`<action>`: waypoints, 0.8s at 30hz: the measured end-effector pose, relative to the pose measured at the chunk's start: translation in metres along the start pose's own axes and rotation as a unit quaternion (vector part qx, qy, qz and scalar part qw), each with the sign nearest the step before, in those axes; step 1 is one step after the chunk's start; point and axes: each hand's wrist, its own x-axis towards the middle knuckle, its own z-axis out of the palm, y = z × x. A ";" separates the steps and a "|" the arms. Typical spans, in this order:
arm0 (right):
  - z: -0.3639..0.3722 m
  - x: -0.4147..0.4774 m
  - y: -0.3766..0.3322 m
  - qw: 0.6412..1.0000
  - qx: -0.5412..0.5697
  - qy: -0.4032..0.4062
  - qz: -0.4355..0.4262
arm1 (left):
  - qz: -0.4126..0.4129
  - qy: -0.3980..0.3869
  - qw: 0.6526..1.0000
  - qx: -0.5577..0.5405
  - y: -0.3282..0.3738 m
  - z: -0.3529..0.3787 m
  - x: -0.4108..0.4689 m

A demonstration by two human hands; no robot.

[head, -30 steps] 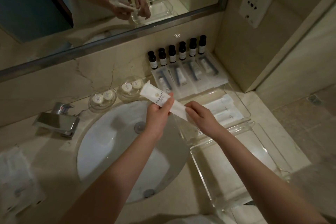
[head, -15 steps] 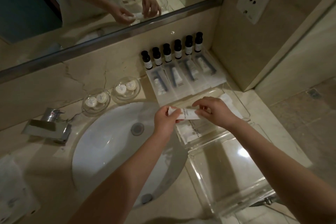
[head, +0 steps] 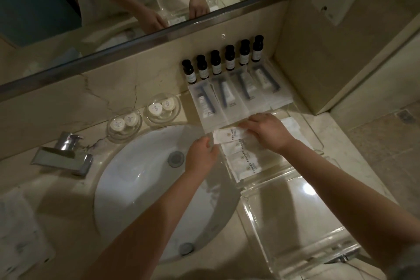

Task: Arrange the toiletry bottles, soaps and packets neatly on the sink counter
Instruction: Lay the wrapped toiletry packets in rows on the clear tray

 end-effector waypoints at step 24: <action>0.031 -0.031 -0.031 0.961 -0.017 -0.157 0.225 | 0.063 -0.092 0.976 0.187 0.000 0.005 -0.002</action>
